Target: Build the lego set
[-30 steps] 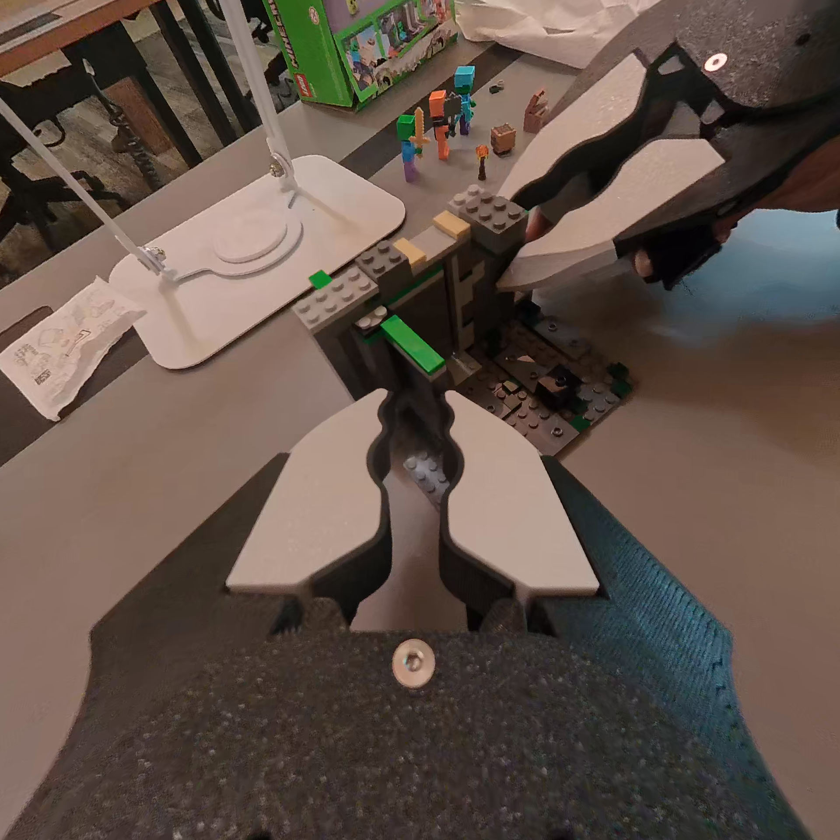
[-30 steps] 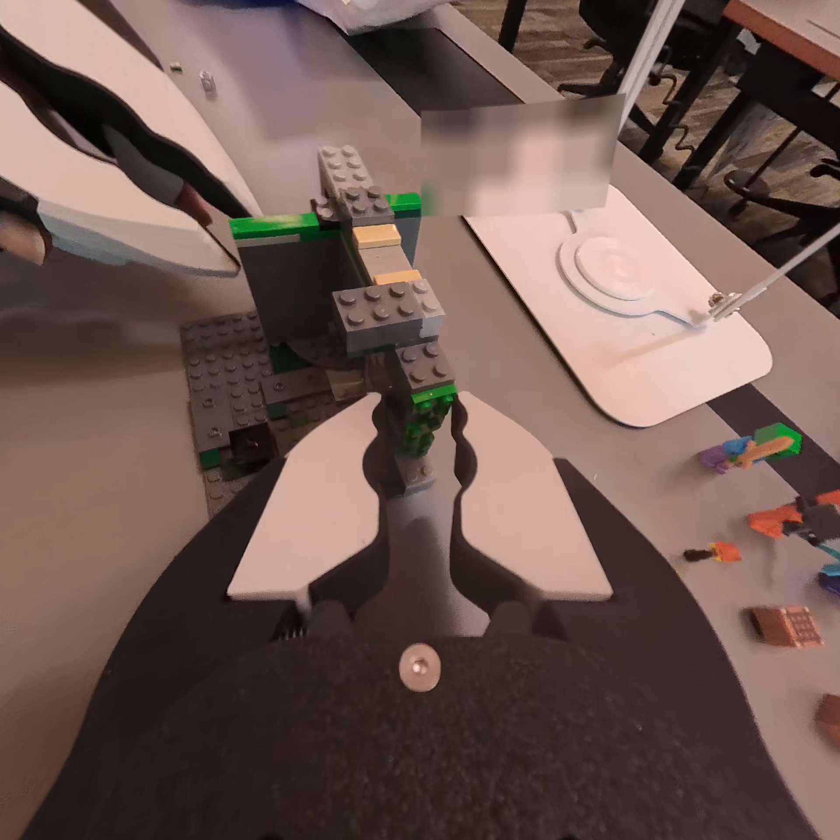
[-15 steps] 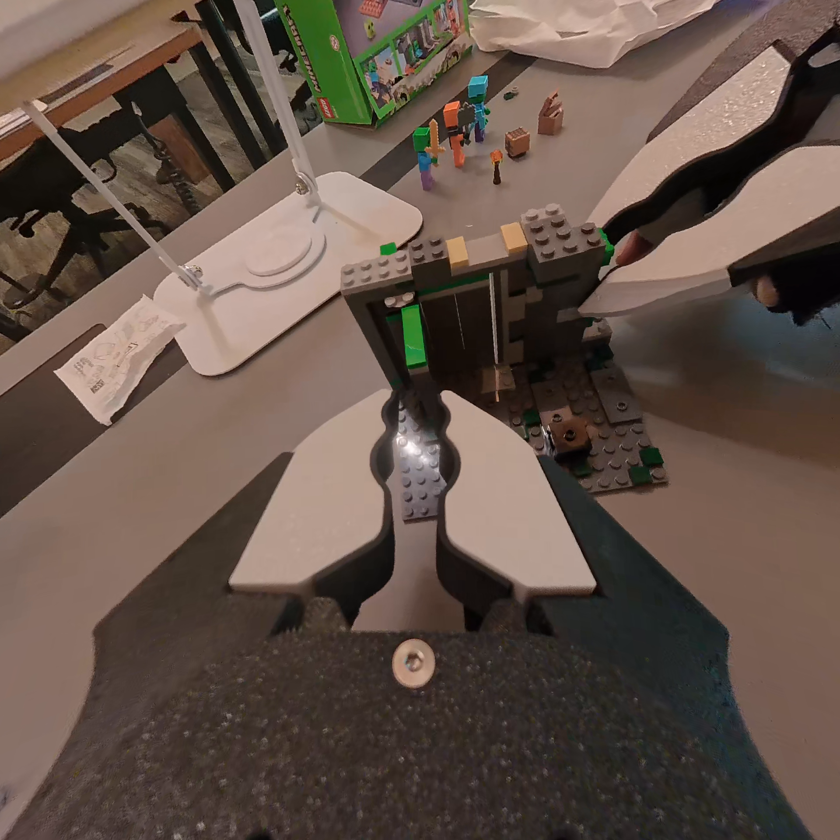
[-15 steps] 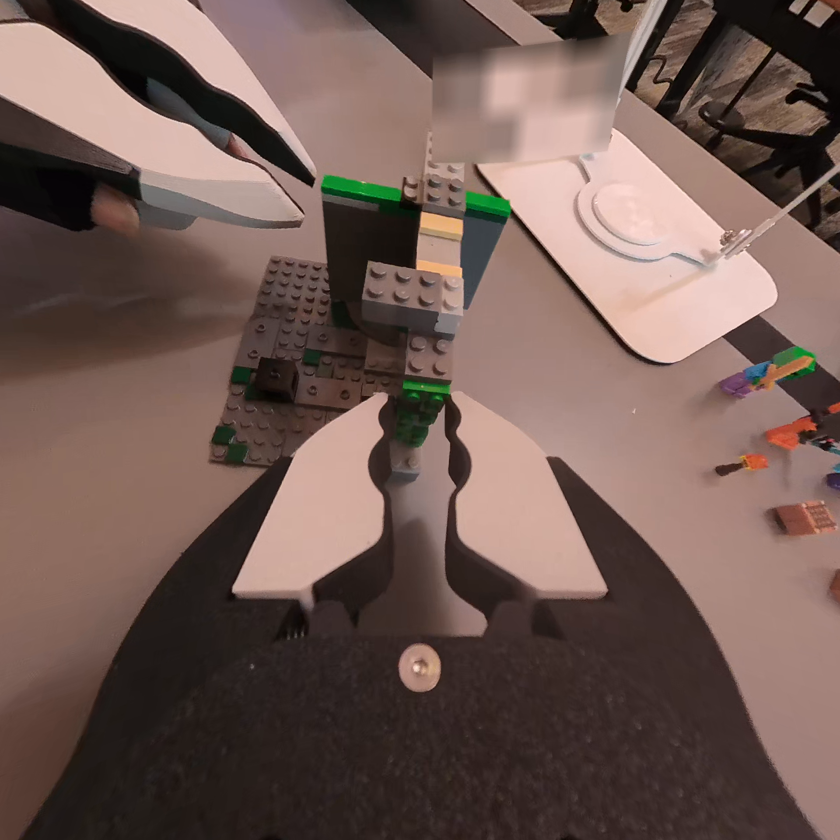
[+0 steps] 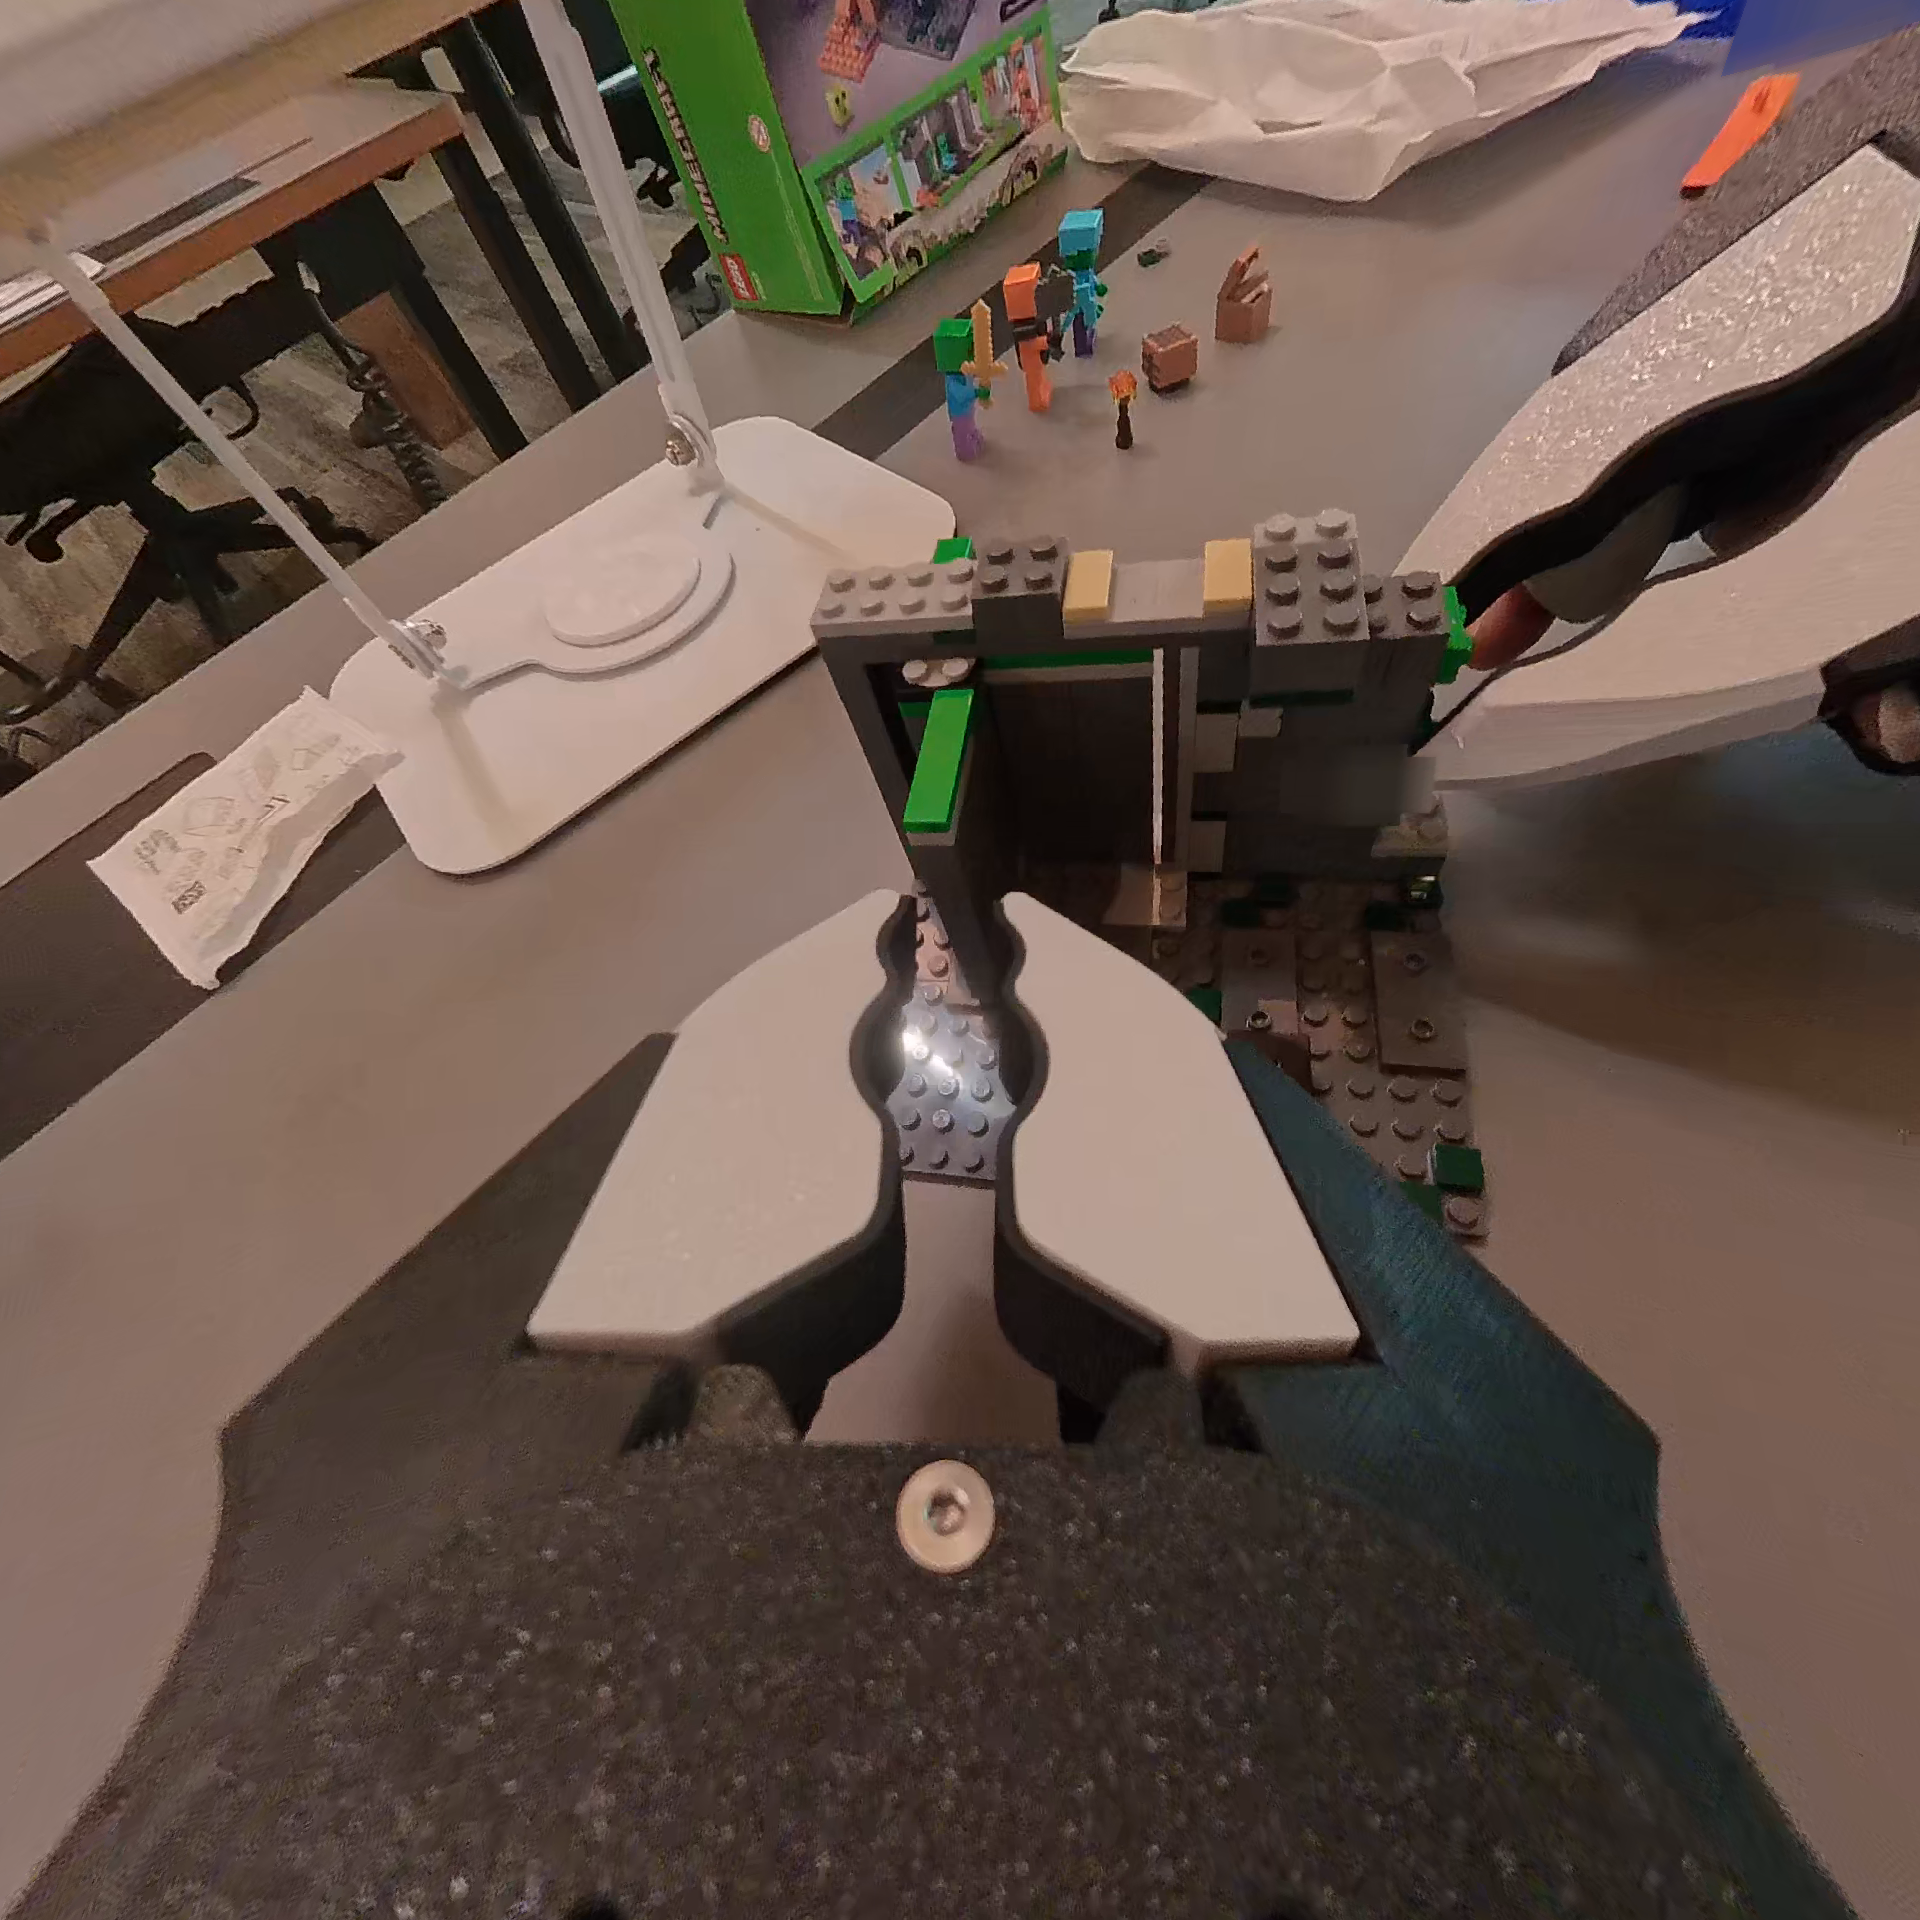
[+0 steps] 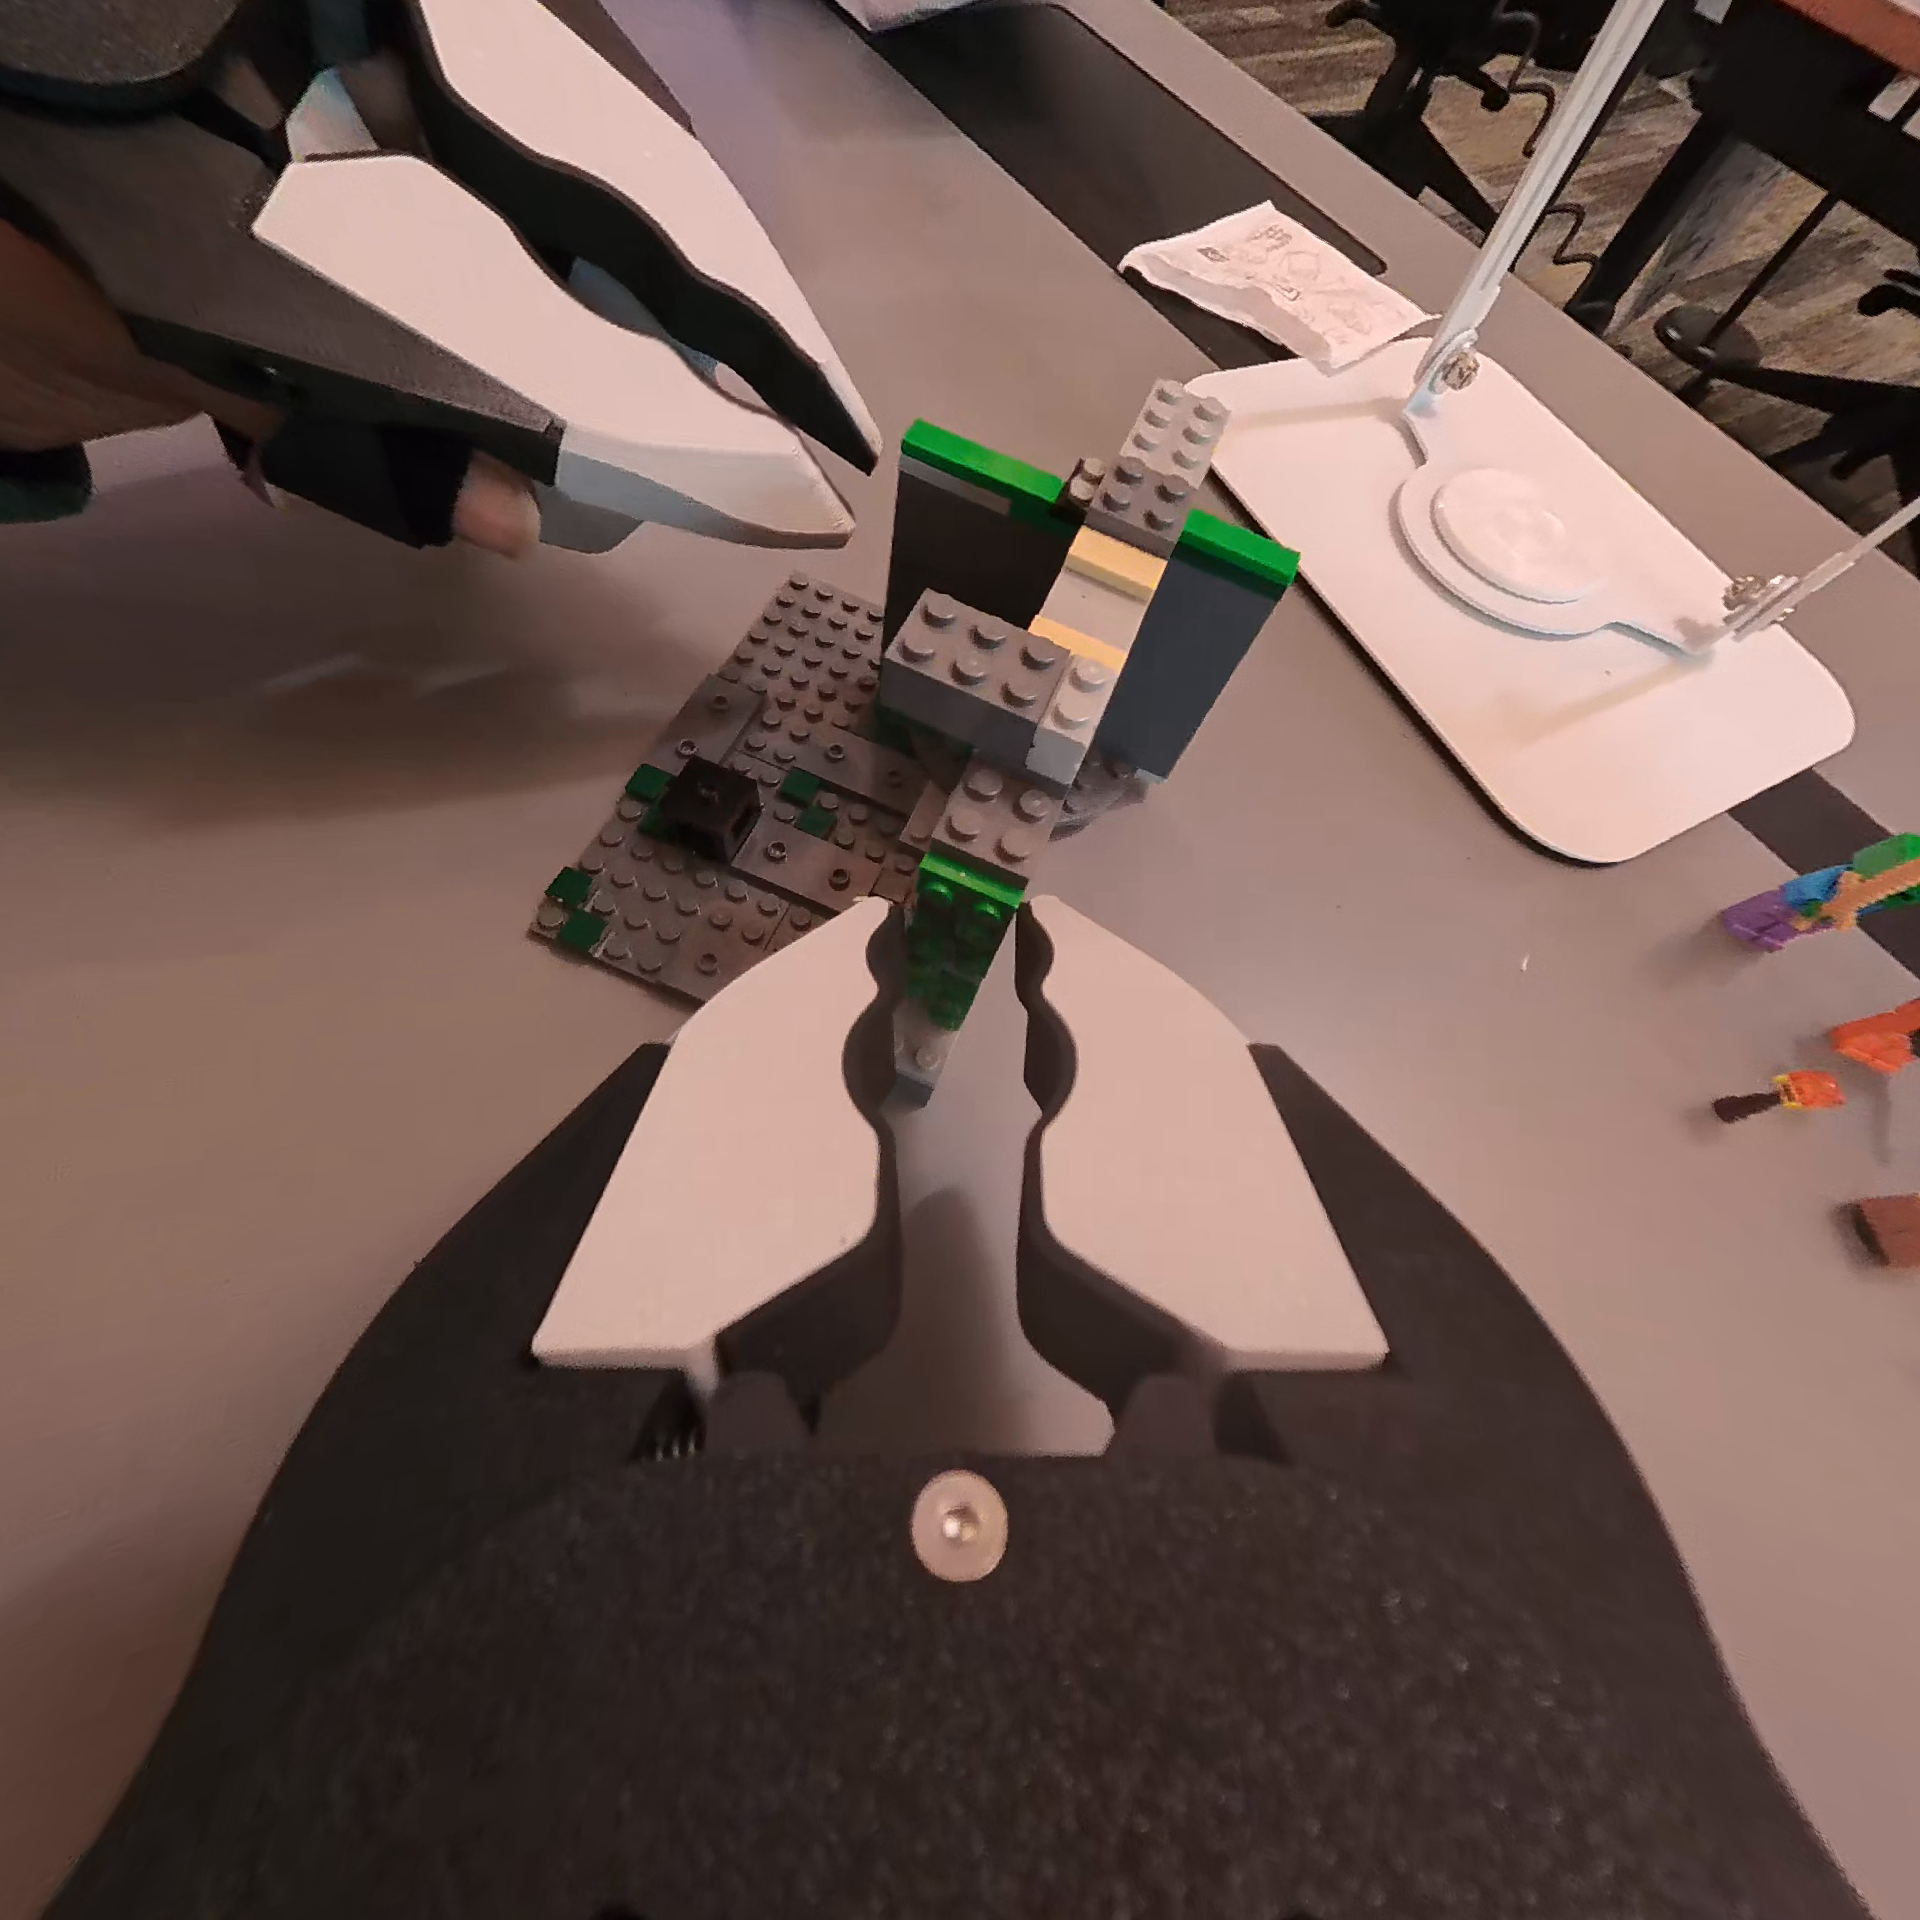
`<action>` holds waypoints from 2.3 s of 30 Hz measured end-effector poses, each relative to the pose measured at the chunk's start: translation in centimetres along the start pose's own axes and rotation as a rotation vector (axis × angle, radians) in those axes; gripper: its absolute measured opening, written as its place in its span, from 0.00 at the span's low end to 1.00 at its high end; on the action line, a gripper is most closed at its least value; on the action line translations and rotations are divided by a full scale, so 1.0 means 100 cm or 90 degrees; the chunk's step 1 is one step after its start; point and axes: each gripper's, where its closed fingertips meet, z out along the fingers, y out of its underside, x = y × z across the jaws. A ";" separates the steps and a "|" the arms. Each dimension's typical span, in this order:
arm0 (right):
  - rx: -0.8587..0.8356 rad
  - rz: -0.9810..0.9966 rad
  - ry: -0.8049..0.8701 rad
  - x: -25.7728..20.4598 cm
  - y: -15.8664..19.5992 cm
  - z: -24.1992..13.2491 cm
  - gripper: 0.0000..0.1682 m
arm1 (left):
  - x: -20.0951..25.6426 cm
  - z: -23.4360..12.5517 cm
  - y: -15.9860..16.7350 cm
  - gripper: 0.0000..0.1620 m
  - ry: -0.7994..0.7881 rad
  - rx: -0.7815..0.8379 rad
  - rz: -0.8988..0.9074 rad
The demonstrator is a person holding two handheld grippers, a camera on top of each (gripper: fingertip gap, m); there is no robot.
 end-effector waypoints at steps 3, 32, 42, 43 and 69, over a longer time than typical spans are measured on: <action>0.007 0.001 -0.008 0.000 -0.001 -0.001 0.12 | -0.001 0.000 -0.001 0.07 -0.001 0.007 -0.007; 0.042 0.047 0.072 0.095 0.017 -0.054 0.16 | -0.001 -0.009 -0.023 0.02 -0.019 0.082 -0.022; -0.154 -0.025 0.031 0.113 0.102 -0.079 0.17 | -0.017 -0.014 -0.027 0.03 -0.069 0.119 -0.034; -0.168 -0.026 0.016 0.110 0.108 -0.081 0.18 | -0.018 -0.014 -0.027 0.03 -0.072 0.117 -0.033; -0.057 0.068 -0.195 0.067 0.062 -0.077 0.19 | 0.004 -0.017 -0.038 0.03 -0.009 0.142 0.026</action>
